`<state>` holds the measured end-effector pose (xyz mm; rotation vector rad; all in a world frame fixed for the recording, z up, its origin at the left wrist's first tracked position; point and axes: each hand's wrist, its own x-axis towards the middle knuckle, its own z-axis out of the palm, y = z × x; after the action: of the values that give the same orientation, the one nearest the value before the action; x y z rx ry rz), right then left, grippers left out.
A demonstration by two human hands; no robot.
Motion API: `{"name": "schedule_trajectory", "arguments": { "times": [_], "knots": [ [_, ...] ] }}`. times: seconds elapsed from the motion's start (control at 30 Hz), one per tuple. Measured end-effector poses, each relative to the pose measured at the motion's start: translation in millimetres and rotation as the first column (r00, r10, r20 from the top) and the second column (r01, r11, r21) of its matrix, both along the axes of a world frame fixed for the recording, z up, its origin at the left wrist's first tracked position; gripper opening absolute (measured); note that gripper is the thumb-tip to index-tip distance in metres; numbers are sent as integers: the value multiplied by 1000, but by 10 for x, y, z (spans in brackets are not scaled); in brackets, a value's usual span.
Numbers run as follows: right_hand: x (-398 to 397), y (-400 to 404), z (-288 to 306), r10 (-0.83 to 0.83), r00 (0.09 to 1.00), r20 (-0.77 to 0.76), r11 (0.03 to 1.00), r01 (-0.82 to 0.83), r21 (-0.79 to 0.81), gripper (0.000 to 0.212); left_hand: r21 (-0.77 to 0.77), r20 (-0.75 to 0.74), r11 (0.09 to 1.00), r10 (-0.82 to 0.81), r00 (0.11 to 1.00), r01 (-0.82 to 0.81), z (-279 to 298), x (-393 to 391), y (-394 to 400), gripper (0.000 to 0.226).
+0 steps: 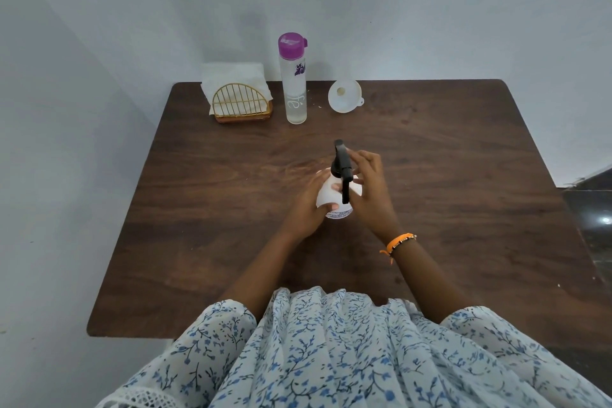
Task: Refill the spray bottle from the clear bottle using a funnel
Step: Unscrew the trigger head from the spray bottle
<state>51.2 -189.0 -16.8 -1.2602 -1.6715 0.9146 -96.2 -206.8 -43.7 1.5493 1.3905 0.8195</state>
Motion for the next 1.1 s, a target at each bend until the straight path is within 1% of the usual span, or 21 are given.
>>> {"name": "schedule_trajectory", "arguments": {
  "times": [0.07,0.1,0.13,0.2,0.27,0.33,0.4,0.43,0.5,0.53,0.63,0.7,0.77,0.8,0.87,0.9,0.93,0.97,1.0,1.1],
  "knots": [
    [-63,-26,15,-47,999,-21,999,47,-22,68,-1,-18,1000,0,1000,0,7,0,-7,72],
    [-112,-30,39,-99,993,-59,994,96,-53,67,-3,-25,1000,1,1000,-1,11,1,-6,69],
    [-155,-19,66,-149,984,-98,987,142,-71,61,-12,-26,1000,-2,1000,2,2,0,2,64],
    [-209,-12,106,-187,975,-122,982,187,-13,42,5,-27,1000,-6,1000,6,-1,-7,10,56],
    [-220,-44,122,-165,982,-89,984,170,51,34,19,-24,1000,2,1000,-1,3,-12,10,63],
    [-168,-73,128,-143,987,-78,990,144,11,32,11,-7,1000,8,1000,-8,16,-8,1,69],
    [-11,-20,146,-42,998,-49,999,41,-22,35,9,3,1000,10,1000,-10,29,-8,-3,71],
    [108,40,162,60,998,-34,997,-62,-40,37,11,0,1000,5,1000,-5,34,-10,-5,71],
    [347,151,235,278,959,-60,953,-283,-106,37,15,-9,1000,-8,1000,8,48,-4,-7,71],
    [435,167,288,320,942,-96,930,-332,-157,39,12,-15,1000,-14,1000,14,61,0,-9,71],
    [517,99,392,274,923,-269,889,-349,-295,50,13,-26,1000,-9,1000,9,67,7,3,72],
    [399,4,404,272,915,-298,883,-361,-299,61,21,-31,1000,-14,999,14,71,6,3,71],
    [195,-73,369,268,937,-224,907,-324,-269,67,35,-41,999,-29,999,30,74,5,-11,70],
    [94,-96,340,237,960,-152,939,-266,-216,67,34,-52,999,-25,998,27,82,7,-20,69],
    [-54,-91,289,76,996,-37,995,-79,-63,59,18,-68,1000,-3,998,4,82,10,-18,66],
    [-93,-77,300,-18,999,-29,1000,18,-17,53,9,-74,1000,0,997,1,60,6,-5,66],
    [-99,-47,320,-79,996,-34,997,79,-8,48,-2,-90,1000,-1,996,0,48,2,-1,65],
    [-77,-18,353,-92,995,-32,996,92,-13,47,-8,-106,1000,4,994,-5,47,2,0,65],
    [-30,14,377,-59,998,-26,998,58,-28,47,-14,-121,1000,9,993,-10,64,2,-2,66],
    [147,76,424,118,993,-19,987,-119,-111,58,-25,-119,999,18,993,-21,43,1,14,67]
  ]
}}
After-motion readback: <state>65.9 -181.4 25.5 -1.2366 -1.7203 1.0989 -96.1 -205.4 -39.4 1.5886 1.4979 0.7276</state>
